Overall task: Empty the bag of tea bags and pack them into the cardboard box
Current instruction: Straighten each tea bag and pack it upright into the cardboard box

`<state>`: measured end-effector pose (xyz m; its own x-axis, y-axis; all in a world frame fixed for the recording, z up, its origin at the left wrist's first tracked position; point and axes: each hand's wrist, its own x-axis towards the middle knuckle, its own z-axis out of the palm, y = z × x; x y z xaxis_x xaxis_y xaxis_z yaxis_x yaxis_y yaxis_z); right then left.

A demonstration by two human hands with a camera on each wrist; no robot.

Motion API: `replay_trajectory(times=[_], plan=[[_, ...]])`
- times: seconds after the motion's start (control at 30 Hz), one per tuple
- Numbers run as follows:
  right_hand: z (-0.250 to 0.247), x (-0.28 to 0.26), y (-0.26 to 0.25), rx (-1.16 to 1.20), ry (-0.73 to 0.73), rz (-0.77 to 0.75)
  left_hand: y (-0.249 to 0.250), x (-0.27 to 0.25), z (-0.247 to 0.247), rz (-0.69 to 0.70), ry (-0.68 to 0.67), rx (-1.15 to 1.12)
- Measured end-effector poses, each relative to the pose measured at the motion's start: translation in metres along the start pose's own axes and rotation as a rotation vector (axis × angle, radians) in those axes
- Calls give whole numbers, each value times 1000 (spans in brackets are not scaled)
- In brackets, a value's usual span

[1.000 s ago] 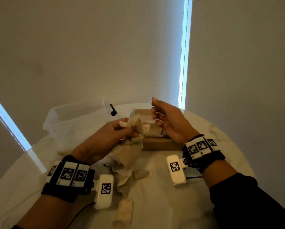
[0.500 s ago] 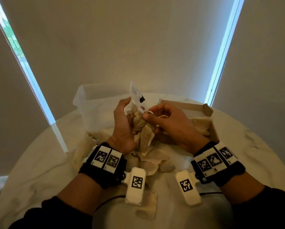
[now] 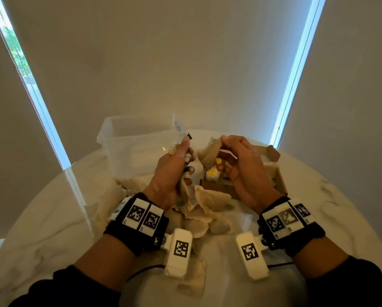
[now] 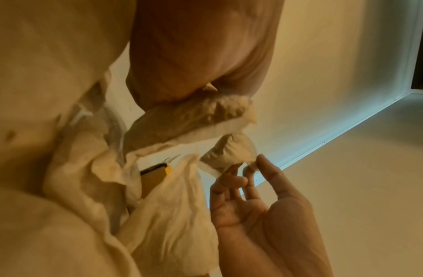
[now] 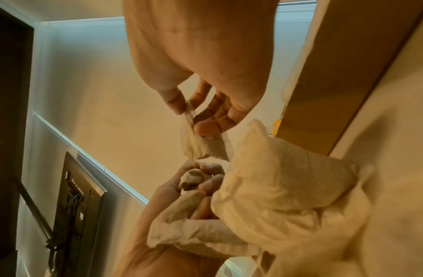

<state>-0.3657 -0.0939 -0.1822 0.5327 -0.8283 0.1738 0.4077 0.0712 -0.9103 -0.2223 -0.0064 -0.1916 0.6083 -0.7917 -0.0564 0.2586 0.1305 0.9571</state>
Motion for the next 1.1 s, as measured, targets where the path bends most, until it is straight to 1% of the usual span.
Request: replay_trajectory(times=[0.07, 0.17, 0.3, 0.43, 0.57, 0.67, 0.73, 0.8, 0.87, 0.93, 1.03, 1.1], plan=[[-3, 1, 1, 4, 28, -15, 0, 0, 0, 6, -43, 2], [-4, 2, 2, -98, 49, -38, 1, -5, 3, 45, -124, 62], [-5, 0, 0, -227, -16, -82, 2, -16, 11, 172, -201, 234], [-7, -2, -9, -286, -28, -109, 0, -18, 12, 240, -244, 284], [-10, -1, -15, -304, -25, -129, 2, -19, 14, 240, -237, 185], [-10, 2, -9, -370, -10, -124, 2, -17, 14, 209, -184, 129], [-7, 2, -8, -398, -36, -71, 2, -14, 11, 198, -132, 104], [-9, 2, -9, -438, -100, -34, 3, -11, 7, 180, -88, 61], [-14, 4, -10, -495, -146, -46, 4, -9, 5, 161, -56, 25], [-21, 6, -11, -484, -120, -77, 3, -7, 3, 151, -35, 6], [-23, 6, -17, -392, -56, -115, 1, -5, 3, 129, -66, 40], [-24, 5, -20, -426, -51, -136, -1, -6, 5, 121, -130, 93]])
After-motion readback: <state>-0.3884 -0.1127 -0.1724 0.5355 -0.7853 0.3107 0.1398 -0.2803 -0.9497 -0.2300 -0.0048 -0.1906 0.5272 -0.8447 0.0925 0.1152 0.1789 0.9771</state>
